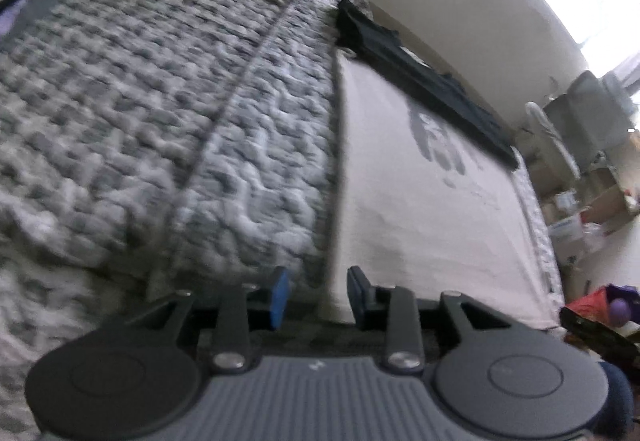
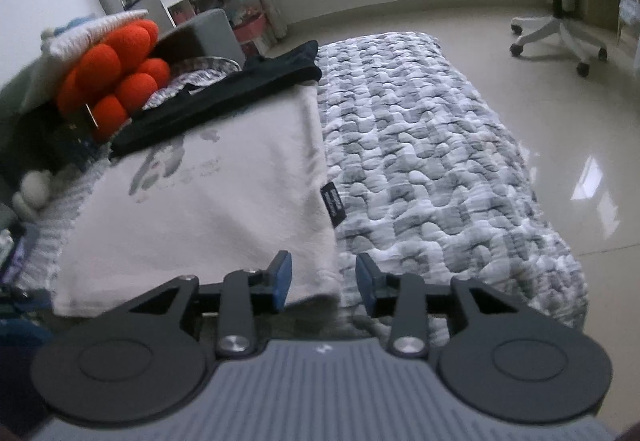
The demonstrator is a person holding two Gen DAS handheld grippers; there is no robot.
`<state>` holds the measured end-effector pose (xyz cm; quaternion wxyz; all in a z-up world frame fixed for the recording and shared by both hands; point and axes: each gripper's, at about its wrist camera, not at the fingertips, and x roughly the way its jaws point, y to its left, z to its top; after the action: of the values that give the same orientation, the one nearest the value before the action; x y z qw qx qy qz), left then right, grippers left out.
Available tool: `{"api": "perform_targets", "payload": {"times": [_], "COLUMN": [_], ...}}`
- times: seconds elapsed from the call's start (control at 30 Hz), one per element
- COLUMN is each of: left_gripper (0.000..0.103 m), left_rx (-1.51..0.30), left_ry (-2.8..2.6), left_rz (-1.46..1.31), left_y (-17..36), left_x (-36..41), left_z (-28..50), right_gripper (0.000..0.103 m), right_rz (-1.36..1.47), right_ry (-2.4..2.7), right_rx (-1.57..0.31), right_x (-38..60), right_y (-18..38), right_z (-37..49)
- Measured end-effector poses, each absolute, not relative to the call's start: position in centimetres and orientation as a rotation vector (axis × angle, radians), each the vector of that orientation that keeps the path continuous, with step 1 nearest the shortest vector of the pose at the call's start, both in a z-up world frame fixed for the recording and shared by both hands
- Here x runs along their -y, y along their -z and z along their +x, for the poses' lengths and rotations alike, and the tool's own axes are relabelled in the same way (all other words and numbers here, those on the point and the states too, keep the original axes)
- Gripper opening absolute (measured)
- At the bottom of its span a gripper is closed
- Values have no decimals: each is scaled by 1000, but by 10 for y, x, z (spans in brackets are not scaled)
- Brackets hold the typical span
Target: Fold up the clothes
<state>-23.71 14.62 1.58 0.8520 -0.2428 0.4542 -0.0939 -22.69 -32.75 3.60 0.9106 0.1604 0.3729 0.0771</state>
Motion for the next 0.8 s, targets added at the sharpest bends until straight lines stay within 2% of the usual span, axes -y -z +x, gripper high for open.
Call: {"api": "perform_targets", "payload": {"times": [0.13,0.27,0.3,0.4,0.47,0.53,0.6,0.8], "left_gripper": [42,41,39,23,10,6,5,5], "left_rx": [-950,-966,-971,-990,-998,-993,-994,-995], "left_ry": [256,262,260,231,213,201,185,178], "left_rz": [-521,-511,-502,-445,-406,-372,-346,-286], "left_y": [-11,-4,-3,-3,-5,-8,-10,-22], "left_x": [-136,-128,-125,-120,-116,-113,-111,-111], "left_z": [-235,-228,-227,-226,-226,-227,-227,-235], "right_gripper": [40,40,40,40,26,22,13,11], "right_rz": [376,397,405,423,412,380,373,338], "right_ry": [-164,-152,-156,-173,-181,-158,-137,-143], "right_rx": [-775,-809,-810,-812,-822,-826,-821,-790], "right_x": [331,336,336,336,331,324,322,318], "right_y": [-34,-27,-27,-26,-25,-25,-25,-38], "right_z": [-223,-219,-219,-218,-216,-214,-213,-225]}}
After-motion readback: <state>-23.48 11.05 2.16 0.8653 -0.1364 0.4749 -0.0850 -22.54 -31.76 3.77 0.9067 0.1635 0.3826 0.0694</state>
